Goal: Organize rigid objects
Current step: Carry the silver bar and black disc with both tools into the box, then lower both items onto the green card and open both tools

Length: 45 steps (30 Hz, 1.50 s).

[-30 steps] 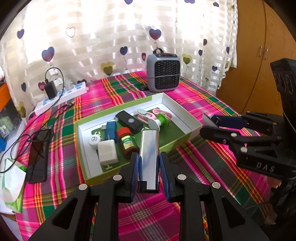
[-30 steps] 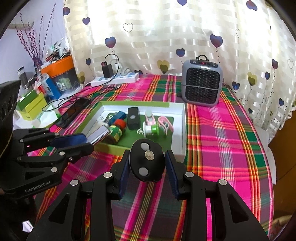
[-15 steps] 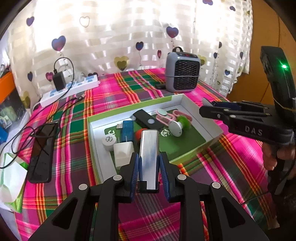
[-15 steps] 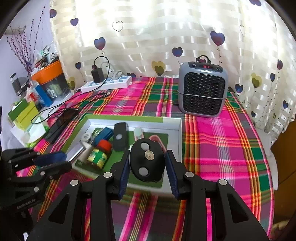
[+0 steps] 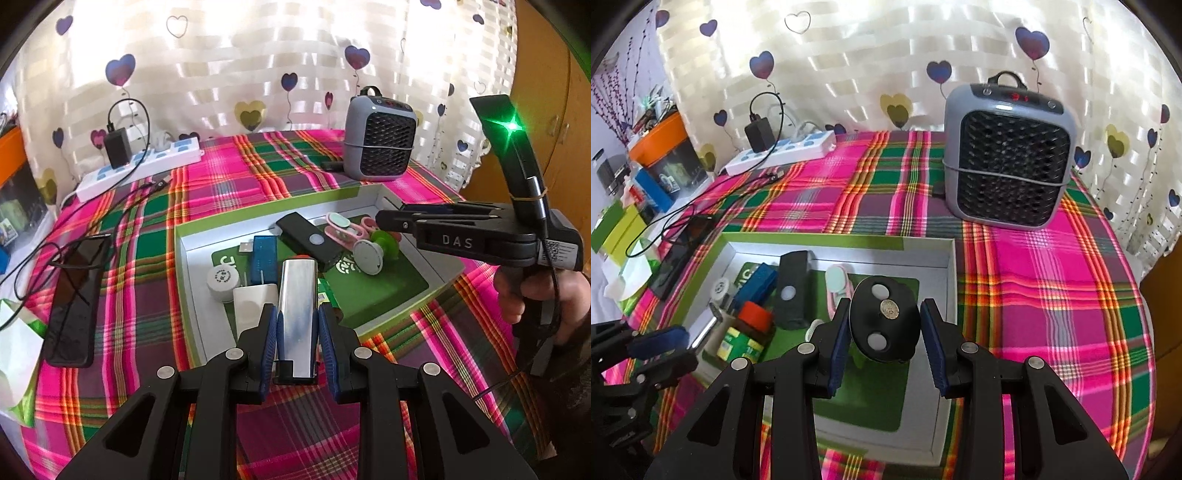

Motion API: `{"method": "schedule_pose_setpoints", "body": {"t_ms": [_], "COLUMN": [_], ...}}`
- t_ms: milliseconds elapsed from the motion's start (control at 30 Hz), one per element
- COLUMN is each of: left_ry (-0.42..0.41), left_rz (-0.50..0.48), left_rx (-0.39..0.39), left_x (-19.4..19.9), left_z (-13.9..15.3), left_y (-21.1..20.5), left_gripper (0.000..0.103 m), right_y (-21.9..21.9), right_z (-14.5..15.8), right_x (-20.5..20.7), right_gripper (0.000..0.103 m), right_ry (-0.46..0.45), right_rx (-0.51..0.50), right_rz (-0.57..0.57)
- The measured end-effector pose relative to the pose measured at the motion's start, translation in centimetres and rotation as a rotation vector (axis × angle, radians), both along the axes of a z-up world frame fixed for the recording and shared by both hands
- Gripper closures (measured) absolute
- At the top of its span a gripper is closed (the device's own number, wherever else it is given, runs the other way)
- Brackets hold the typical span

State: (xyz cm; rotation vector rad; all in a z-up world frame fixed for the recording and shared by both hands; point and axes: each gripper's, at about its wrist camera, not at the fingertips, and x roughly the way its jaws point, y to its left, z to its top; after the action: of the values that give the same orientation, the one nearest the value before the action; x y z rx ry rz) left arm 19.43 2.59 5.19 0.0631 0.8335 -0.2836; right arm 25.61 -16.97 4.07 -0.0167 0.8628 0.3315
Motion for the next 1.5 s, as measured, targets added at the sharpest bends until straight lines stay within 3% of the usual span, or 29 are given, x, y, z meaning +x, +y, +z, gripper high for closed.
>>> {"method": "schedule_pose_setpoints", "body": {"t_ms": [800, 1500], "left_ry": [0.037, 0.051], "left_rz": [0.02, 0.047], "left_rx": [-0.031, -0.003], "left_x": [1.2, 1.4], "left_z": [-1.2, -1.6], "left_y": [0.1, 0.2], "left_gripper": [0.081, 0.076], "right_y": [0.4, 0.6], "right_z": [-1.4, -1.5], "right_x": [1.6, 1.5], "right_gripper": [0.064, 0.064], "right_ry": [0.013, 0.008], "right_rx": [-0.013, -0.023], "right_rz": [-0.011, -0.019]}}
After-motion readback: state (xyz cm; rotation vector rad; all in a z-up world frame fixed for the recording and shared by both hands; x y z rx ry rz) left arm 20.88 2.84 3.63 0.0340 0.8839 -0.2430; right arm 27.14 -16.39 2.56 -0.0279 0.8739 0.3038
